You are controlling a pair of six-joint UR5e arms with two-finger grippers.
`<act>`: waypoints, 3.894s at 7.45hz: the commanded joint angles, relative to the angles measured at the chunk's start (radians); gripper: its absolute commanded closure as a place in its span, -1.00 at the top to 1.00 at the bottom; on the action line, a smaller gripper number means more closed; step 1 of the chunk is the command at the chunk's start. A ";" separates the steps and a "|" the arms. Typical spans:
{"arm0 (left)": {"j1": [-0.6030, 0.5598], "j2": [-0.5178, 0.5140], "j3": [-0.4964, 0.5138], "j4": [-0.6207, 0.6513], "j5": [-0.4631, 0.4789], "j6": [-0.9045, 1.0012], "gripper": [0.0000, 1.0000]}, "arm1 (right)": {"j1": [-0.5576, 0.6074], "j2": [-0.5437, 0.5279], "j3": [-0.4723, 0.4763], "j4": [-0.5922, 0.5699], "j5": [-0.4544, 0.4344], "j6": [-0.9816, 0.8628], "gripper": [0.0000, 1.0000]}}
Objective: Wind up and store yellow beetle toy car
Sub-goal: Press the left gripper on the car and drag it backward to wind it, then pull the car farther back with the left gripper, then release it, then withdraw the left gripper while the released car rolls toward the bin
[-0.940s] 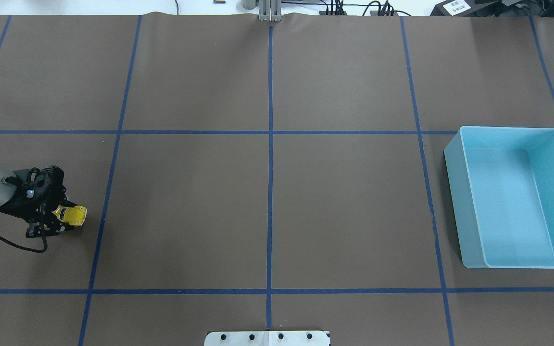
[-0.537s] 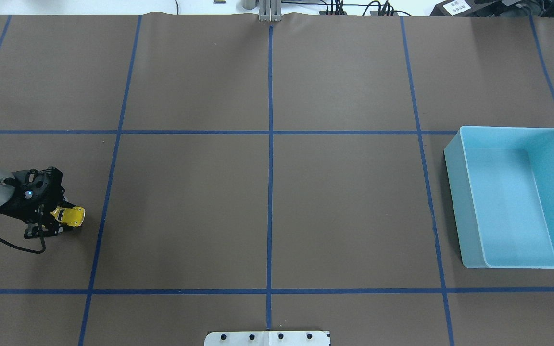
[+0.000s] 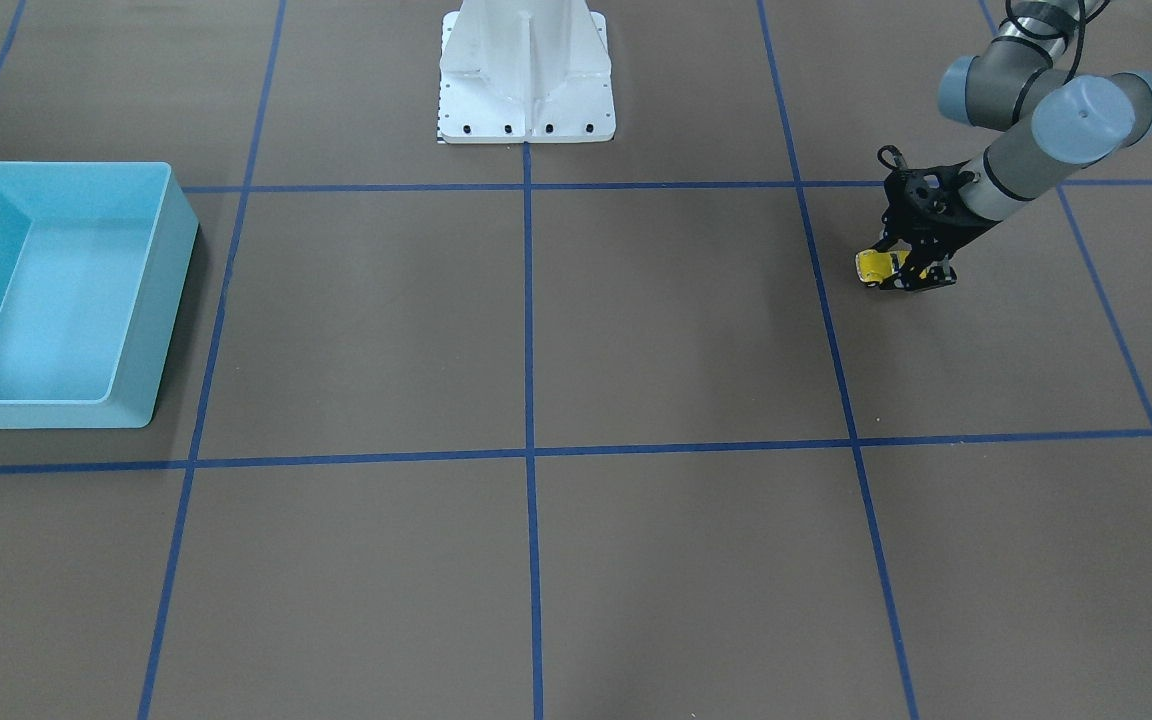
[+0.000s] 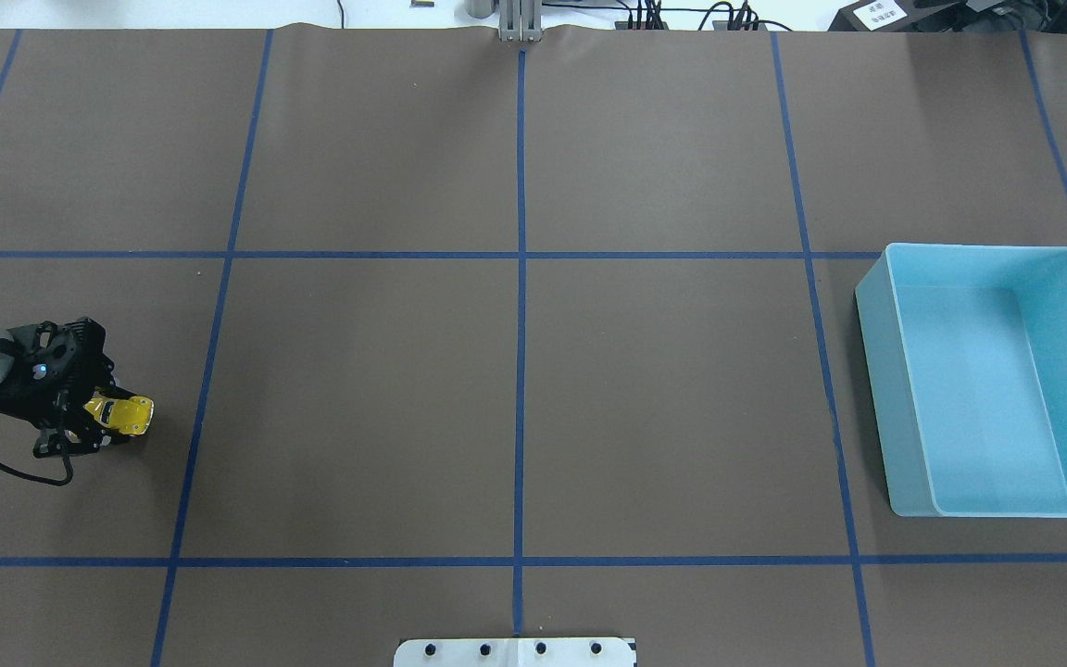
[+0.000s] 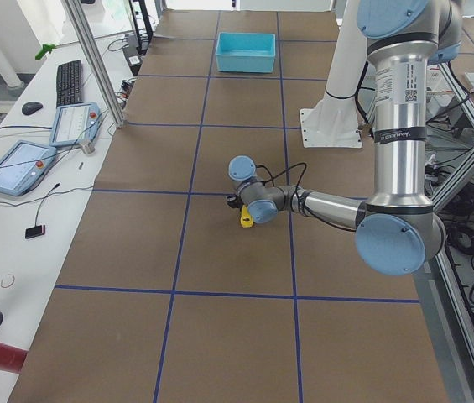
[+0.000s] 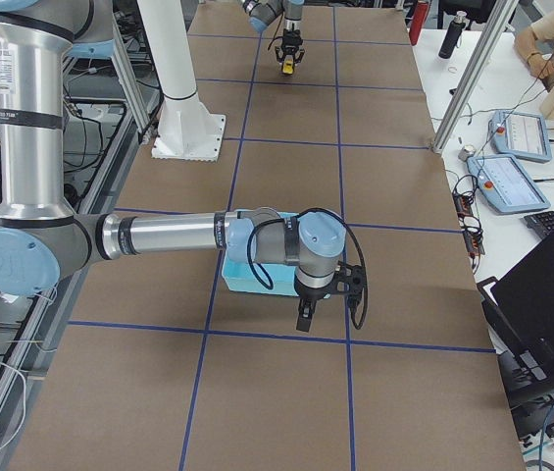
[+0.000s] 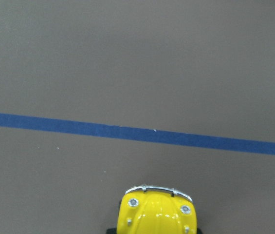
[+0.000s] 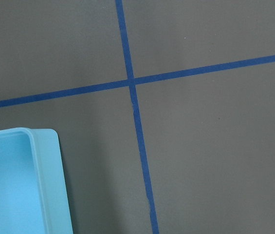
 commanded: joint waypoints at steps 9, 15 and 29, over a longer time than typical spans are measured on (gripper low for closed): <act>-0.129 0.037 0.145 -0.102 -0.124 0.135 -1.00 | 0.000 0.000 0.001 0.000 0.003 0.000 1.00; -0.241 0.062 0.234 -0.102 -0.190 0.302 -1.00 | 0.000 0.000 0.001 0.000 0.003 0.000 1.00; -0.374 0.073 0.285 -0.097 -0.279 0.371 1.00 | 0.000 0.000 -0.001 -0.001 0.003 0.000 1.00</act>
